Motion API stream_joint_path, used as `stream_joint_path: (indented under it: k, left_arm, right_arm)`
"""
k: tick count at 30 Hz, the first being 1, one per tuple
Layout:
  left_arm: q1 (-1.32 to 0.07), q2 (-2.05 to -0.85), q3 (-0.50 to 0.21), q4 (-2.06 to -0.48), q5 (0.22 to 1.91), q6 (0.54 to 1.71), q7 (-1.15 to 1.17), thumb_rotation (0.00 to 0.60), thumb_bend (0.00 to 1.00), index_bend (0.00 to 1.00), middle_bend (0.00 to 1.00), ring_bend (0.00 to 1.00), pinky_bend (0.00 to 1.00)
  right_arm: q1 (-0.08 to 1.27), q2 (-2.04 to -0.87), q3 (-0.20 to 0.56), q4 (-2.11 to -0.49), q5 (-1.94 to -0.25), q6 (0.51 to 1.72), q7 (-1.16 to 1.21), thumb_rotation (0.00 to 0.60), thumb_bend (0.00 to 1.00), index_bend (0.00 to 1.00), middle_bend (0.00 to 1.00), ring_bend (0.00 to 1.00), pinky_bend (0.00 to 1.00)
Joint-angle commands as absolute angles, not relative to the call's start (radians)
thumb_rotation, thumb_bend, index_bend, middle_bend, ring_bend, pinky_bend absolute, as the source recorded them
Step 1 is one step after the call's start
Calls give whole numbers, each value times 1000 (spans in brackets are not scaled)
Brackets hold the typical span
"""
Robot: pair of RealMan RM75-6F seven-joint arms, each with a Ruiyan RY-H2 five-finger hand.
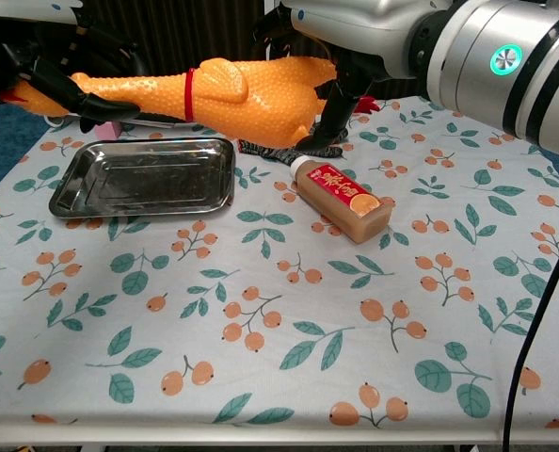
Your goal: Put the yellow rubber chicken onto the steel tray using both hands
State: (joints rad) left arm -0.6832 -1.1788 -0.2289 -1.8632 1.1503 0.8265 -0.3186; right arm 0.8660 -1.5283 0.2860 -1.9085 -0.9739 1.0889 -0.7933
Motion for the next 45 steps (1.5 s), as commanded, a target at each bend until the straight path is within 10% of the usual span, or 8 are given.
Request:
stream_joint_path:
  k: [1, 10, 17, 20, 29, 38, 45]
  left_arm:
    - [-683, -1180, -226, -1865, 1153, 832, -308, 600, 615, 763, 743, 662, 658]
    - [-679, -1186, -220, -1876, 1159, 859, -278, 600, 615, 763, 744, 662, 658]
    - [-681, -1191, -219, -1876, 1155, 862, -270, 600, 615, 763, 743, 662, 658]
    - [-679, -1192, -218, -1878, 1156, 866, -267, 600, 615, 763, 743, 662, 659]
    - [-685, -1192, -225, -1874, 1138, 860, -269, 600, 614, 763, 744, 662, 658]
    - [-687, -1191, -229, -1864, 1121, 853, -275, 600, 615, 763, 744, 662, 658]
    - [-688, -1193, -230, -1868, 1118, 856, -269, 600, 615, 763, 744, 662, 658]
  right_arm:
    - [875, -1542, 284, -1898, -984, 1104, -790, 600, 139, 497, 490, 183, 93]
    - [892, -1566, 255, -1886, -1006, 1123, -785, 600, 487, 959, 868, 552, 214]
    - [890, -1556, 243, -1894, -1018, 1132, -758, 600, 555, 998, 939, 630, 244]
    - [886, -1542, 244, -1895, -1022, 1130, -733, 600, 456, 886, 838, 549, 227]
    - [894, -1522, 231, -1911, -993, 1145, -779, 600, 12, 41, 202, 165, 151]
    - [903, -1507, 230, -1931, -977, 1139, -766, 600, 0, 0, 104, 115, 138]
    - [912, -1530, 235, -1912, -982, 1152, -757, 600, 20, 50, 234, 131, 135]
